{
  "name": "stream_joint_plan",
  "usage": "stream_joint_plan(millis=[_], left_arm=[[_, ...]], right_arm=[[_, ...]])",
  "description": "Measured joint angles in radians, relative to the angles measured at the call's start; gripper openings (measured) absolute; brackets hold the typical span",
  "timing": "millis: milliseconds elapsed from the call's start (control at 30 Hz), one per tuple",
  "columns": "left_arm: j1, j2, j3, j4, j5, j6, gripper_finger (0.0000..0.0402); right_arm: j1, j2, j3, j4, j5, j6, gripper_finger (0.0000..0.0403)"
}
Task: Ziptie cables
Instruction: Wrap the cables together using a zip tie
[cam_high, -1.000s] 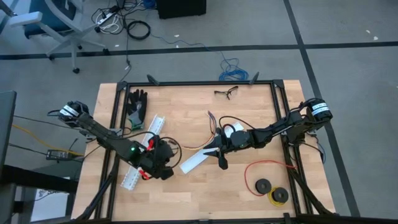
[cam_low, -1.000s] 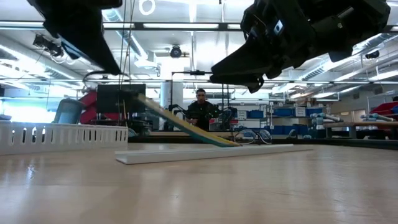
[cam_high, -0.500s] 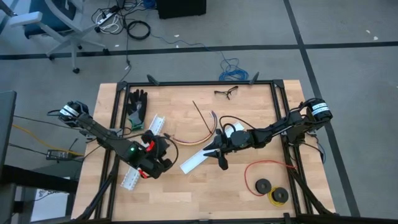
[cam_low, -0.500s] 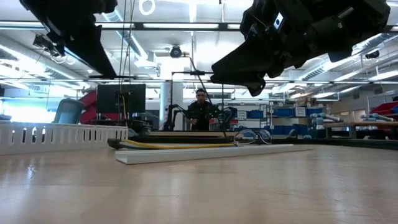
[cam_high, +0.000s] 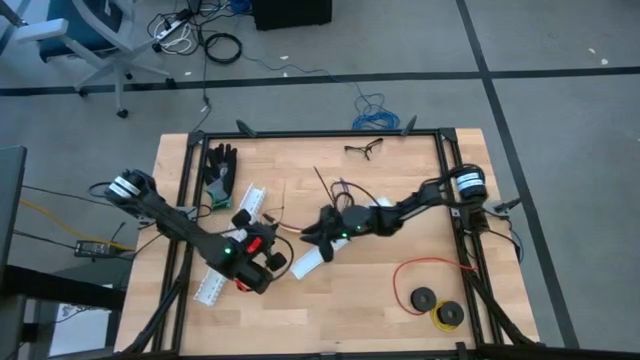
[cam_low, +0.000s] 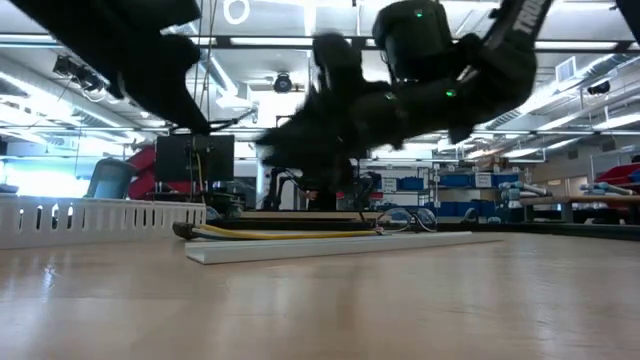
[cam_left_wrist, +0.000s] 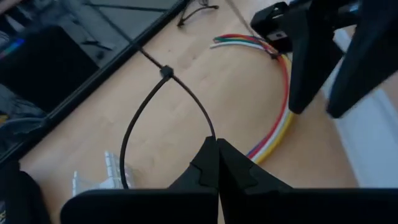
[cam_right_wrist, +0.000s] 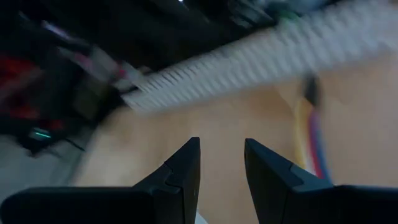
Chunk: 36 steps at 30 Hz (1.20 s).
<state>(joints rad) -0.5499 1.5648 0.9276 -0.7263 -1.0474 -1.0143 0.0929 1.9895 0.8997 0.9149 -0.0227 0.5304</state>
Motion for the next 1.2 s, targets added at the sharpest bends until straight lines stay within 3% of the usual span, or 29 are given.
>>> stream_joint_plan(millis=[100,233,333,667,1200], left_arm=[[0.0,0.043,0.0,-0.009,-0.015,-0.04,0.0],[0.0,0.068,0.0,-0.003,-0.022,-0.066,0.0],[0.002,0.068,0.0,0.004,-0.041,-0.065,0.0],[0.007,0.068,0.0,0.023,-0.06,-0.062,0.0],[0.021,0.068,0.0,0.058,-0.062,-0.031,0.0]], right_arm=[[-0.028,0.012,0.023,0.08,-0.049,0.009,0.0113],[-0.073,0.006,0.022,0.097,0.027,0.053,0.0113],[-0.106,0.005,0.05,0.09,0.026,0.069,0.0113],[-0.141,0.005,0.226,-0.187,0.003,-0.028,0.0113],[-0.178,0.005,0.28,-0.244,0.003,-0.023,0.0112]])
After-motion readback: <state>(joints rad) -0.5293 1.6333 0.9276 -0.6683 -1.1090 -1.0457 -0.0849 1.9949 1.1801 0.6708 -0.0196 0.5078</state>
